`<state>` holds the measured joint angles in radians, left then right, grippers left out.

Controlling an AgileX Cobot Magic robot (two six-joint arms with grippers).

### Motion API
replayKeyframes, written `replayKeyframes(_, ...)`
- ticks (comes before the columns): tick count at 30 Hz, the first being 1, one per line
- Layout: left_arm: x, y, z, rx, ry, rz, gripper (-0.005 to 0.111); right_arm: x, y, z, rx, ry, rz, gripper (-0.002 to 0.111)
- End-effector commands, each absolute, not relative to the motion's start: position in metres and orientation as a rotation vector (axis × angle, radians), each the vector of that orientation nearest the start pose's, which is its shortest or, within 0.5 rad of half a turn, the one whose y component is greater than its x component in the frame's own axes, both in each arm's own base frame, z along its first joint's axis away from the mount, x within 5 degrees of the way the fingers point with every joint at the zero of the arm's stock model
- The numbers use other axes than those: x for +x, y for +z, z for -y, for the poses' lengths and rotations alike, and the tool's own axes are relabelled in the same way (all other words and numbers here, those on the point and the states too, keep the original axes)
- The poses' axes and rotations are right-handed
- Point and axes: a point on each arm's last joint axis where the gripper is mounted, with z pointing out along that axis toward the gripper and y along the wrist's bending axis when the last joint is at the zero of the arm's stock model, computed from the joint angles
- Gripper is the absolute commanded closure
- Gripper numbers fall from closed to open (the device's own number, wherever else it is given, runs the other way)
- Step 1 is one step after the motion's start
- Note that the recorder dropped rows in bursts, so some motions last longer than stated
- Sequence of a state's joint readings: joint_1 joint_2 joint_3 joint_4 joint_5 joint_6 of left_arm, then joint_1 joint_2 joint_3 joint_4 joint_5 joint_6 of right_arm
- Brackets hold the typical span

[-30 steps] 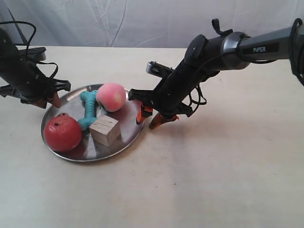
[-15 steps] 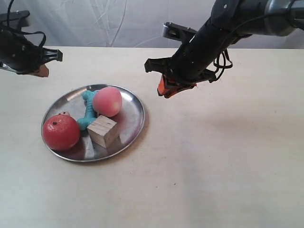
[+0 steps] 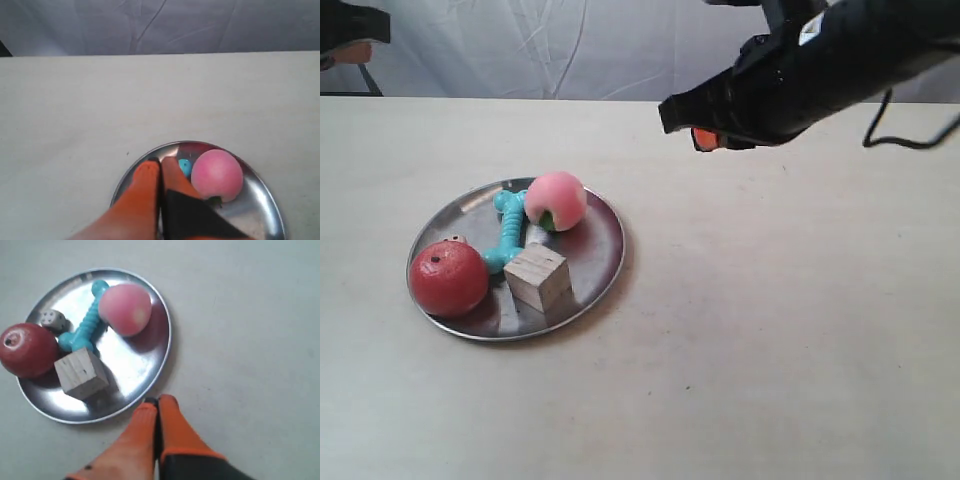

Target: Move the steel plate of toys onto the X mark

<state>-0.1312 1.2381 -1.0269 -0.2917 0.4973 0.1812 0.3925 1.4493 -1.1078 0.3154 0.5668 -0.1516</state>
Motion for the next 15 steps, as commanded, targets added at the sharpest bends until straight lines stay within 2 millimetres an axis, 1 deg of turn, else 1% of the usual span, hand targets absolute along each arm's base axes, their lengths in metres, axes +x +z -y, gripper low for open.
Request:
replayKeyframes(1, 0.203, 0.356, 0.042, 0.12, -0.3, -2.02, 0.107, 0.241, 0.314, -0.121, -0.396, 0.402, -2.077, 0.108)
replayKeyframes(3, 0.175, 0.357, 0.038, 0.115, -0.303, -1.953, 0.107, 0.224, 0.316, -0.113, -0.364, 0.403, -1.962, 0.108)
replayKeyframes(6, 0.139, 0.355, 0.032, 0.133, -0.283, -1.863, 0.107, 0.202, 0.312, -0.101, -0.326, 0.397, -1.822, 0.108)
replayKeyframes(9, 0.106, 0.353, 0.027, 0.23, -0.206, -1.757, 0.107, 0.182, 0.31, -0.092, -0.326, 0.39, -1.736, 0.108)
replayKeyframes(12, 0.079, 0.35, 0.023, 0.292, -0.143, -1.66, 0.107, 0.168, 0.306, -0.085, -0.324, 0.396, -1.732, 0.108)
replayKeyframes(15, 0.066, 0.34, 0.021, 0.289, -0.139, -1.629, 0.107, 0.162, 0.298, -0.083, -0.3, 0.431, -1.793, 0.108)
